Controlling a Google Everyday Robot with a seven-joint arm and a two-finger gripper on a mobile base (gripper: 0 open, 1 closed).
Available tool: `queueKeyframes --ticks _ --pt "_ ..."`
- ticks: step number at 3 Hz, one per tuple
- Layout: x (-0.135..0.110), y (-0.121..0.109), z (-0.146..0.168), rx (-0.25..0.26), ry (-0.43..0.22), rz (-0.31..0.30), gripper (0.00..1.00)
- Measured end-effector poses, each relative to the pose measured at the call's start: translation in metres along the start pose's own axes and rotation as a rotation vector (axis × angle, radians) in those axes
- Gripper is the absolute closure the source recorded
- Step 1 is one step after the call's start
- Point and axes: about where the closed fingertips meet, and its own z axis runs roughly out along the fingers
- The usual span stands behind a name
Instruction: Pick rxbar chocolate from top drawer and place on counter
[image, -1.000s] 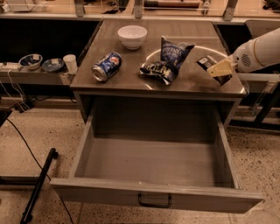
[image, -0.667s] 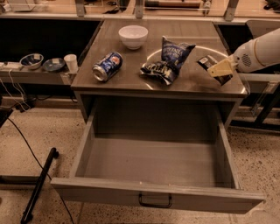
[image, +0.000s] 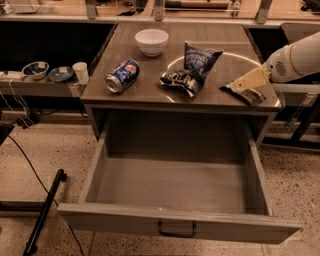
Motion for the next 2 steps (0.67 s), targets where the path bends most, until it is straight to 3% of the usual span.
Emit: queueKeyframes --ticks 1,2 --pt "0.012 -0.014 -0.010 0.053 0.044 -0.091 0.00" --pt "0.038 -0.036 -0.041 0.067 0.044 -0.187 0.00"
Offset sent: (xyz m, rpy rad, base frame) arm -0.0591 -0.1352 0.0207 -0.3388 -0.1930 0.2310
